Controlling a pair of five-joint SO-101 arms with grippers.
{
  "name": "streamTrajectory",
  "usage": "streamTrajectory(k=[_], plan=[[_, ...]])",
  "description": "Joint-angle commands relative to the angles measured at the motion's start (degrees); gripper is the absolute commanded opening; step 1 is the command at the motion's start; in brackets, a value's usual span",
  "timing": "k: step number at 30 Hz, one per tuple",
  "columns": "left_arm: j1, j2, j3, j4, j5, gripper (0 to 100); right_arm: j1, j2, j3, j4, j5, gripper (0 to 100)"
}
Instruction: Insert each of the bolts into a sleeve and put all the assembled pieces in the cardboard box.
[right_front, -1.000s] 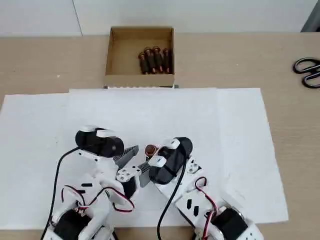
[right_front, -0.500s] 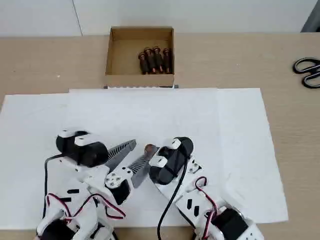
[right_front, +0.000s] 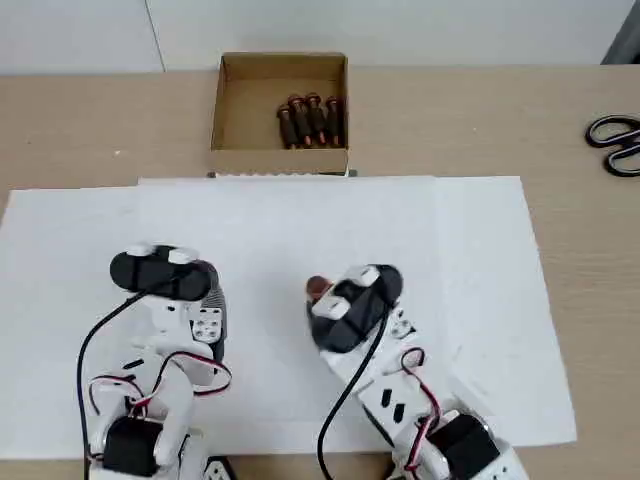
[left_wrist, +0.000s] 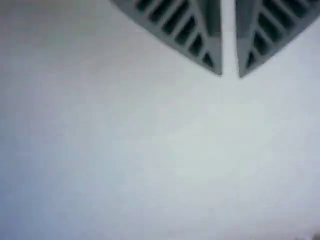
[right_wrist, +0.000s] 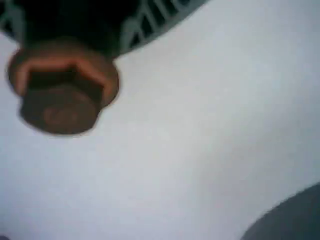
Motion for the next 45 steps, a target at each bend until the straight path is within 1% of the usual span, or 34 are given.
streamTrajectory(k=[1, 3, 7, 11, 14, 19, 25, 30, 37, 42, 45], plan=[[-3.6, -0.4, 4.1, -0.4, -2.5, 1, 6.7, -0.2, -3.5, -0.3, -0.4, 0.3], [-4.1, -0.4, 6.1, -0.4, -2.8, 1, 9.4, 0.0, -4.7, -0.7, -0.4, 0.3], [-4.1, -0.4, 9.4, -0.4, -2.6, 1, 12.0, 0.9, -6.6, -6.1, -0.4, 0.3], [-4.1, -0.4, 9.3, -0.4, -2.6, 1, 12.7, 11.1, -12.7, -8.1, -0.4, 0.3], [-4.1, -0.4, 9.3, -0.4, -2.6, 1, 12.7, 24.7, -20.9, -12.1, -0.5, 0.3], [-4.2, -0.4, 9.3, -0.4, -2.5, 1, 12.7, 52.2, -39.9, -19.5, -0.3, 0.3], [-4.2, -0.4, 9.3, -0.4, -2.5, 1, 13.7, 82.9, -65.0, -23.2, -0.2, 0.4], [-4.2, -0.4, 9.3, -0.4, -2.5, 1, 14.5, 104.6, -85.5, -24.8, 0.4, 0.4], [-4.2, -0.4, 9.3, -0.4, -2.5, 1, 14.5, 131.7, -112.7, -24.8, 13.5, 0.4], [-4.2, -0.4, 9.3, -0.4, -2.5, 1, 14.3, 148.4, -129.8, -24.8, 23.5, 0.4], [-4.2, -0.4, 9.3, -0.4, -2.5, 1, 14.2, 155.9, -138.7, -24.4, 27.1, 0.6]])
